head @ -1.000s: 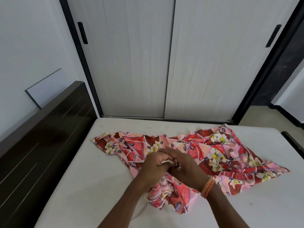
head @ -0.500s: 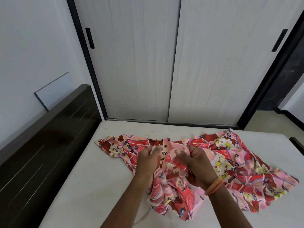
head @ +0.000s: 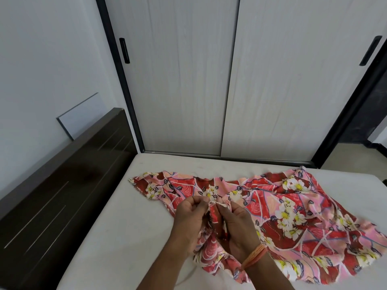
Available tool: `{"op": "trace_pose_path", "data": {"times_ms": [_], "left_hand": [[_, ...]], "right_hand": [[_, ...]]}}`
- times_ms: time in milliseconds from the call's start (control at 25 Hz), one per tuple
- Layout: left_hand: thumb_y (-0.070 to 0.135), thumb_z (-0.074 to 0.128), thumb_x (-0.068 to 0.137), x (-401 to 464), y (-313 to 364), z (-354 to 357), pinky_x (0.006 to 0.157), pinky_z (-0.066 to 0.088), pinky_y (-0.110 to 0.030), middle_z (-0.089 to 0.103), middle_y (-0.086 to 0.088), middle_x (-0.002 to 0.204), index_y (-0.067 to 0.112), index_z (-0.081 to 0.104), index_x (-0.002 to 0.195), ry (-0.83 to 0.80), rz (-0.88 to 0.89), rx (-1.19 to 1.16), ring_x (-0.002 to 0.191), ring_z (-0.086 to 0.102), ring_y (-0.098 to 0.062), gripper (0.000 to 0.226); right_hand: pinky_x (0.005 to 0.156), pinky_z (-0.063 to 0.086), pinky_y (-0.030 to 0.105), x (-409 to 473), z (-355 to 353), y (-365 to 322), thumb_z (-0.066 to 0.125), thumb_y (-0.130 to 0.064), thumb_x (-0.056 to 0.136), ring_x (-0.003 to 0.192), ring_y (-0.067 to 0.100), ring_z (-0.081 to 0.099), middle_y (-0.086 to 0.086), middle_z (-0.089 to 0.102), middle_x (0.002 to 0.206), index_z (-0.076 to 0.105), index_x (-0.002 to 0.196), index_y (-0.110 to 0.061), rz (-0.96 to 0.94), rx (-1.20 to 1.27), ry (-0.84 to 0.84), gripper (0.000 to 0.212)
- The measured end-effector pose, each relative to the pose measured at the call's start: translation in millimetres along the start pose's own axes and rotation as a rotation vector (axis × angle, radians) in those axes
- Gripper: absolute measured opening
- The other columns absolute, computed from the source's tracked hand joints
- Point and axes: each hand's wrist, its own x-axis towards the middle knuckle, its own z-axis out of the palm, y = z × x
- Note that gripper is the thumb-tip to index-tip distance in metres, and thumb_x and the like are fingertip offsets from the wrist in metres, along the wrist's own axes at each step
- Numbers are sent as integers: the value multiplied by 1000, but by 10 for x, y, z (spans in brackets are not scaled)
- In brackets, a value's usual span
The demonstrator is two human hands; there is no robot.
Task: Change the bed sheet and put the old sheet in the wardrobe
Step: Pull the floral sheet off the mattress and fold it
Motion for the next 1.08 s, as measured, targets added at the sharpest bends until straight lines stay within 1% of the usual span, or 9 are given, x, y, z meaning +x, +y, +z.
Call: {"op": "trace_pose_path", "data": {"times_ms": [160, 320, 400, 480, 560, 680, 760, 880, 1080], "left_hand": [[17, 58, 98, -106, -22, -6, 87, 58, -37, 76, -2, 90, 18, 71, 98, 2, 116, 189, 92, 73, -19, 13], [36, 66, 91, -206, -44, 61, 72, 58, -20, 73, 6, 82, 26, 67, 92, 92, 212, 360, 81, 70, -4, 11], [32, 68, 90, -219, -37, 68, 67, 56, -16, 71, 6, 83, 27, 64, 92, 92, 249, 423, 80, 69, -4, 7], [18, 61, 95, -232, -23, 67, 74, 57, -18, 70, 7, 90, 25, 63, 92, 58, 243, 442, 88, 68, -8, 8], [8, 54, 96, -234, -24, 42, 85, 58, -29, 72, 6, 93, 22, 67, 92, 24, 218, 382, 95, 68, -12, 20], [3, 49, 97, -244, -21, -27, 84, 59, -38, 73, 4, 91, 22, 71, 91, -11, 226, 316, 94, 69, -16, 29], [1, 46, 97, -273, 20, -62, 75, 58, -33, 73, 1, 89, 21, 71, 88, -45, 261, 298, 89, 69, -14, 32], [-2, 44, 97, -320, 85, -125, 63, 54, -21, 72, 4, 84, 14, 69, 88, -56, 311, 294, 80, 68, -5, 31], [0, 47, 98, -371, 66, -204, 76, 56, -24, 71, 3, 91, 16, 69, 93, -74, 376, 298, 92, 67, -14, 28]], "right_hand": [[89, 53, 59, -32, 28, 118, 64, -17, 90, 88, 46, 65, 29, 70, 91, 72, 94, 0, -64, -92, 84, 19], [68, 58, 42, -73, 51, 155, 63, -21, 93, 68, 34, 66, 22, 70, 76, 68, 85, 0, -143, -317, 138, 24], [63, 57, 39, -98, 77, 187, 60, -21, 94, 66, 30, 66, 17, 71, 75, 69, 85, -4, -185, -400, 168, 21], [71, 59, 49, -132, 107, 219, 56, -22, 97, 75, 36, 69, 15, 72, 78, 70, 87, -8, -181, -422, 163, 22], [77, 59, 51, -188, 129, 205, 52, -23, 99, 80, 38, 70, 21, 72, 83, 70, 93, -3, -77, -323, 121, 27], [75, 59, 44, -284, 104, 95, 51, -25, 99, 80, 37, 70, 26, 71, 92, 69, 102, 0, -2, -187, -26, 31], [71, 58, 41, -317, 30, 24, 53, -29, 96, 77, 36, 69, 27, 70, 95, 69, 107, -1, -37, -211, -164, 33], [78, 58, 46, -318, -79, -26, 62, -25, 90, 91, 46, 65, 28, 68, 105, 66, 115, -3, -45, -288, -293, 34], [68, 58, 39, -372, 94, 82, 58, -26, 89, 79, 40, 66, 30, 68, 95, 65, 105, 0, -112, -232, -227, 31]]}}
